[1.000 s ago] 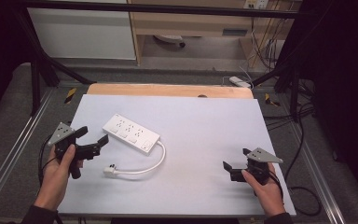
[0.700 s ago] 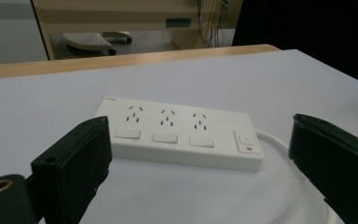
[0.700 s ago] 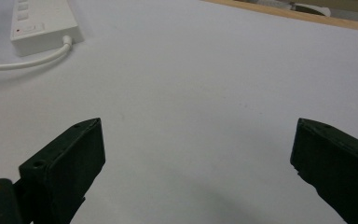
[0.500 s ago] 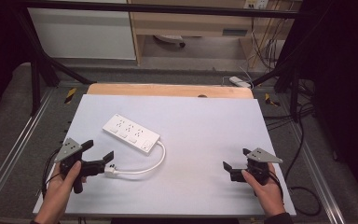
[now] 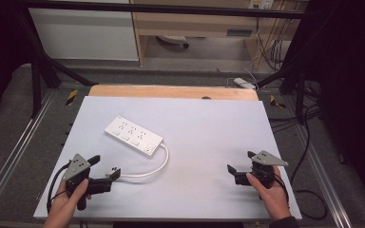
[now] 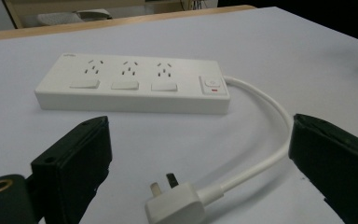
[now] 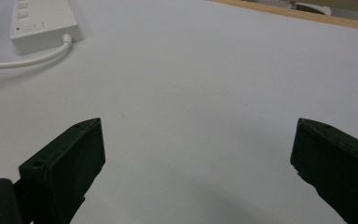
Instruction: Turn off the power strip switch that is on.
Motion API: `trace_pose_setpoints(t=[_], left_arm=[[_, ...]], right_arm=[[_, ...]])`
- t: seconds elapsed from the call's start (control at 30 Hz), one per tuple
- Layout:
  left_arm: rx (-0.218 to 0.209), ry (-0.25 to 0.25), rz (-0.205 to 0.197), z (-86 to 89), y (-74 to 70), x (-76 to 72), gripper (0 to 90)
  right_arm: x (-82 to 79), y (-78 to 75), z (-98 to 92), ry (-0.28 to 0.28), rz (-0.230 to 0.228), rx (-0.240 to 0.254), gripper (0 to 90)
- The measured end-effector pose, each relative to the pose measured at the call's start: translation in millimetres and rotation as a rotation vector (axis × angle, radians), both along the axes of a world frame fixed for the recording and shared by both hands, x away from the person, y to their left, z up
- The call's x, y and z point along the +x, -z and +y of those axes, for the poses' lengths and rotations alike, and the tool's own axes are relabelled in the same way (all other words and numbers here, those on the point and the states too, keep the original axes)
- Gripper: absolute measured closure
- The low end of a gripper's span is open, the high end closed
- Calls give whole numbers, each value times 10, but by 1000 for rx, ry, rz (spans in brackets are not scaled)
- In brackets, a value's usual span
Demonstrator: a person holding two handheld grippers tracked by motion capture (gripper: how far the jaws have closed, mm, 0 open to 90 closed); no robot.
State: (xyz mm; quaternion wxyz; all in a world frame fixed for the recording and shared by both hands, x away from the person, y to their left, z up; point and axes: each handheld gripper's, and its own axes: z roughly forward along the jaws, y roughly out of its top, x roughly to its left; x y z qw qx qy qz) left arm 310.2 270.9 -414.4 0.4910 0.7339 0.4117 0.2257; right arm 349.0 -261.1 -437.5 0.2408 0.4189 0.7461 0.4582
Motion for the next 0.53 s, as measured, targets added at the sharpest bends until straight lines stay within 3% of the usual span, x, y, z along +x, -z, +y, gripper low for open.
trace_pose_setpoints(t=[0.13,0.27,0.37,0.53], left_arm=[[-2,-10,22,37,68,-37,61],[-37,-63,47,155,158,-63,71],[-31,-94,69,233,199,-87,72],[-52,-112,67,266,194,-112,75]], right_arm=[[2,2,0,0,1,0,34],[2,4,0,-1,2,-3,33],[3,8,-1,2,5,-6,32],[31,62,-24,44,48,-45,35]])
